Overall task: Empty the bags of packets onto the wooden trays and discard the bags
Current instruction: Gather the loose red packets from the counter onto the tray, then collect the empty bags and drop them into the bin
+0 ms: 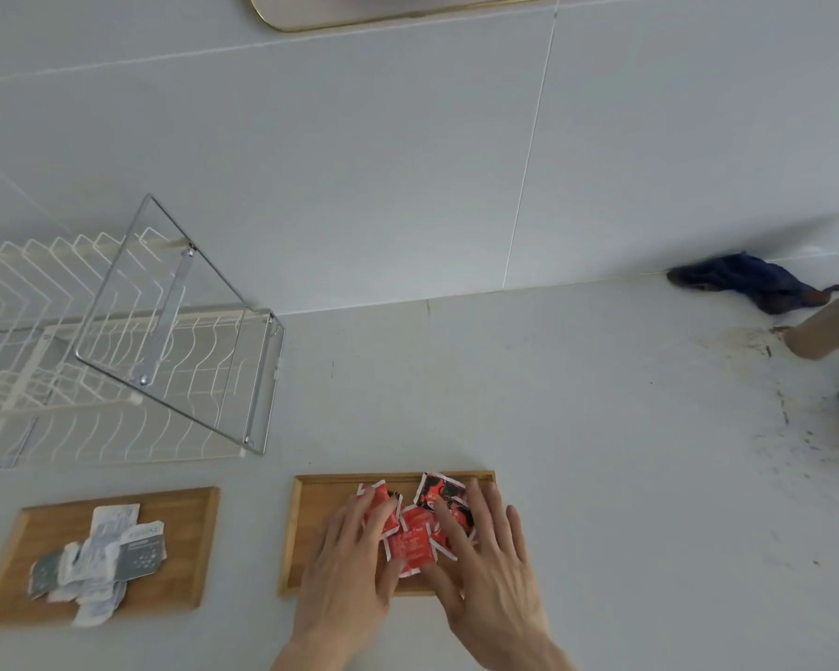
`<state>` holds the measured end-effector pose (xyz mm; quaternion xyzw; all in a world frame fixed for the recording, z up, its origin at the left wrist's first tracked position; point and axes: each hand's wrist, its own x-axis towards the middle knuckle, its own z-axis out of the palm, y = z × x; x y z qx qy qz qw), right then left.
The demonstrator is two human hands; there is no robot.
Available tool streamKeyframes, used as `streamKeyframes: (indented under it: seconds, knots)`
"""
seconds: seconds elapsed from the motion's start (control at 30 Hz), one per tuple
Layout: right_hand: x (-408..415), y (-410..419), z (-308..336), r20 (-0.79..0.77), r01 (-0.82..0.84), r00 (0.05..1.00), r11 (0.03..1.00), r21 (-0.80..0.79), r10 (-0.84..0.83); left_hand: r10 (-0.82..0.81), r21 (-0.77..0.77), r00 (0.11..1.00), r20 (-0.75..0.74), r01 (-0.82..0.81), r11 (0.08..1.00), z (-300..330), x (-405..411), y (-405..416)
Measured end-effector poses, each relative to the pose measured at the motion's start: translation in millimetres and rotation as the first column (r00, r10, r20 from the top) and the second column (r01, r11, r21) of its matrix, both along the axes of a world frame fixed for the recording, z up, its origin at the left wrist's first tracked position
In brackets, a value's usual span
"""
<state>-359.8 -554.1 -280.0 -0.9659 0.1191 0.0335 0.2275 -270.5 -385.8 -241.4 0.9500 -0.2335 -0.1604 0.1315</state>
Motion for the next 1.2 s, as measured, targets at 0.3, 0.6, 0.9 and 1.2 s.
streamKeyframes:
  seconds: [0.3,0.6,0.9,1.2]
  knots:
    - [20.1,-3.3,15.3,-0.028,0.136,0.990,0.990,-0.042,-0.137,-0.015,0.101,0.991,0.130,0.002,0.995,11.6,32.5,7.4]
    - [51.6,44.7,57.0,-0.028,0.255,0.965,0.960,-0.114,-0.259,-0.043,-0.002,0.989,0.141,0.044,0.999,34.6,67.0,61.7]
    - [105.5,205.6,80.0,0.018,0.135,0.991,0.969,-0.205,-0.135,0.104,-0.218,0.990,0.097,-0.081,0.973,51.3,105.4,233.8]
    - [175.0,387.5,75.5,-0.083,-0.042,0.996,0.982,-0.184,0.027,0.399,-0.287,0.910,0.115,-0.354,0.890,43.8,139.3,435.8]
